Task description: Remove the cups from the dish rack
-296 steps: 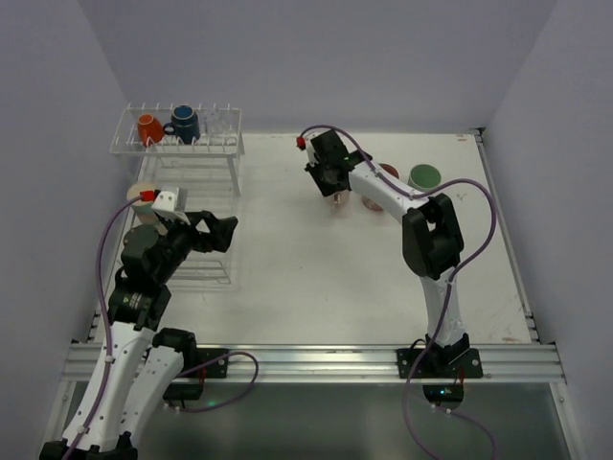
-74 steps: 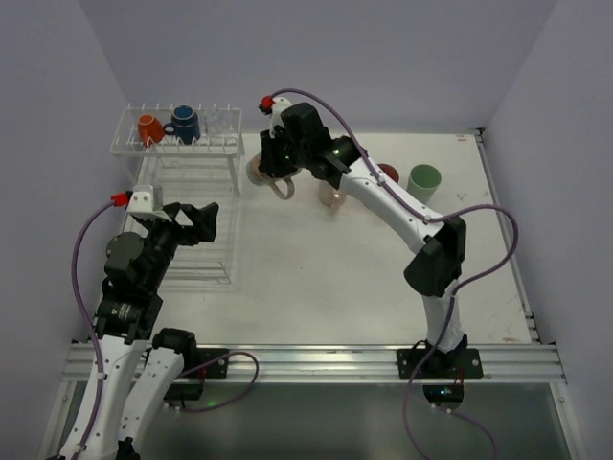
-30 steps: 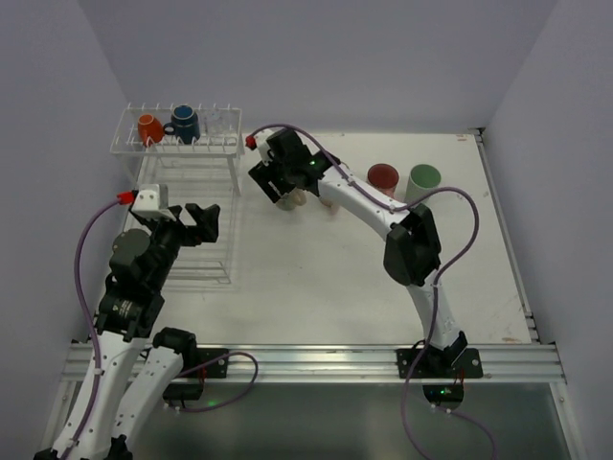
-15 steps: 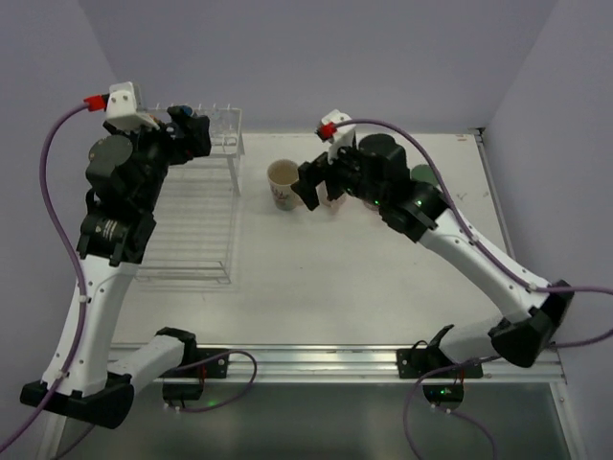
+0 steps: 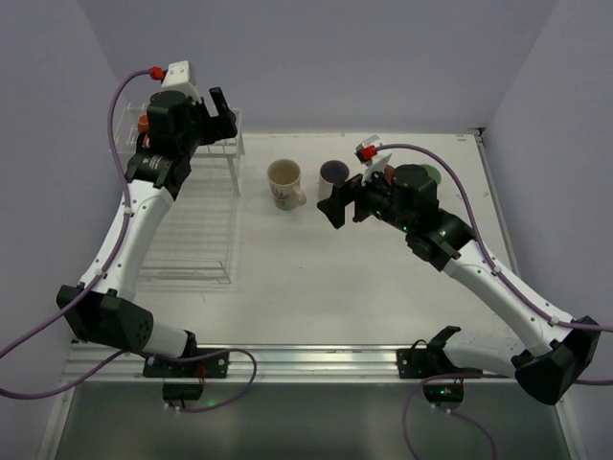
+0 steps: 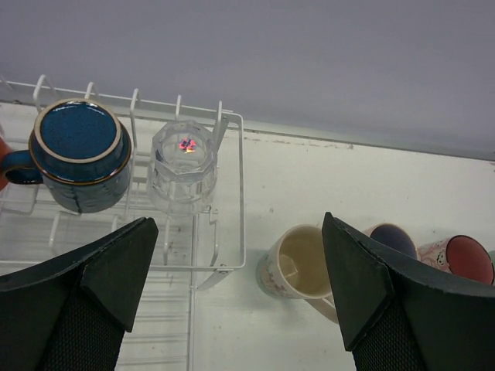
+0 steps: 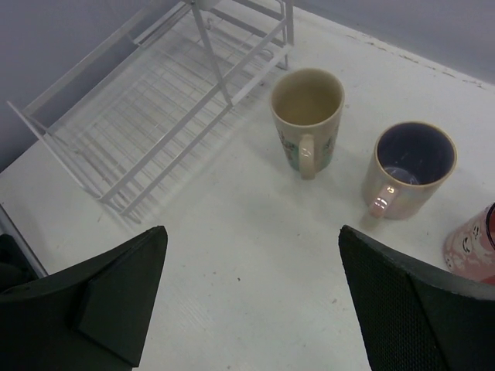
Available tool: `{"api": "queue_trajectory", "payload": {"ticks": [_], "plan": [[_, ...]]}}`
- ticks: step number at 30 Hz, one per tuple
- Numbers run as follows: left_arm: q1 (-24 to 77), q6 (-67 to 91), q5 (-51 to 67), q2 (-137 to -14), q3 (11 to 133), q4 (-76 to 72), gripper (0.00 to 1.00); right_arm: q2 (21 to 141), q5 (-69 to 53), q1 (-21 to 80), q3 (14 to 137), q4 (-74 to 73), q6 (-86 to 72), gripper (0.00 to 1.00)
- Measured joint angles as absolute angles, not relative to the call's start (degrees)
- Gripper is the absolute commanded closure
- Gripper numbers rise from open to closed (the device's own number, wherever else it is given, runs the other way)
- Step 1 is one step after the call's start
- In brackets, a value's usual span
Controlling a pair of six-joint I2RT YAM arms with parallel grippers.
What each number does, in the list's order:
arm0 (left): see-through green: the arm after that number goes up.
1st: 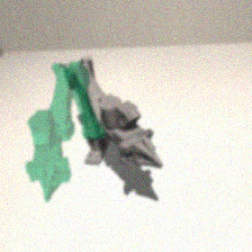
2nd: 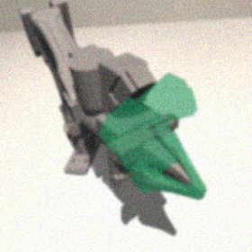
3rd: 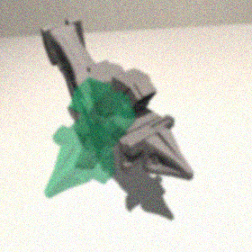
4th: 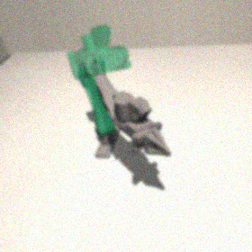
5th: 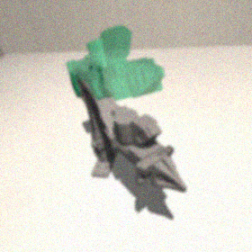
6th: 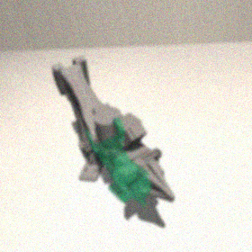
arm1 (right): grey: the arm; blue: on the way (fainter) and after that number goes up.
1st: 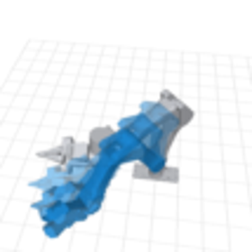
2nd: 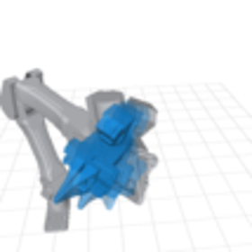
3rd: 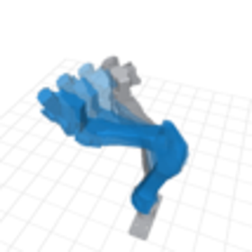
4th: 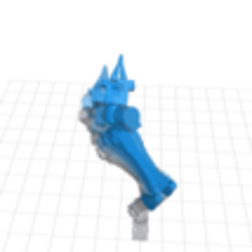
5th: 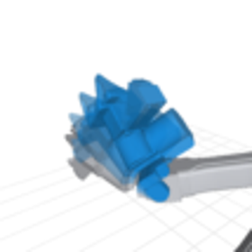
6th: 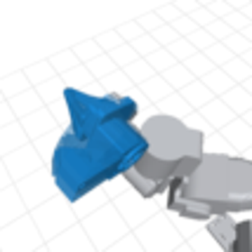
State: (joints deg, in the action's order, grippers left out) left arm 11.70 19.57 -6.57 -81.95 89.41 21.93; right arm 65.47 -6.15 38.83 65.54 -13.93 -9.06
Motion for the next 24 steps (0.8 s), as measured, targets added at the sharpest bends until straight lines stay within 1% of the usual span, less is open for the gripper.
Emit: {"api": "queue_trajectory", "payload": {"ticks": [6,14,24], "plan": [[11.7,19.66,-6.11,-85.32,90.06,20.34,0.04,65.36,-8.38,37.54,65.39,-12.36,-10.52,0.06],[11.7,17.26,-10.41,-91.22,90.54,20.14,0.04,65.23,-8.86,37.43,65.36,-11.9,-11.03,0.07],[11.7,13.23,-13.39,-95.77,91.64,17.21,0.04,66.39,-10.02,37.43,65.36,-11.25,-11.14,0.07]]}}
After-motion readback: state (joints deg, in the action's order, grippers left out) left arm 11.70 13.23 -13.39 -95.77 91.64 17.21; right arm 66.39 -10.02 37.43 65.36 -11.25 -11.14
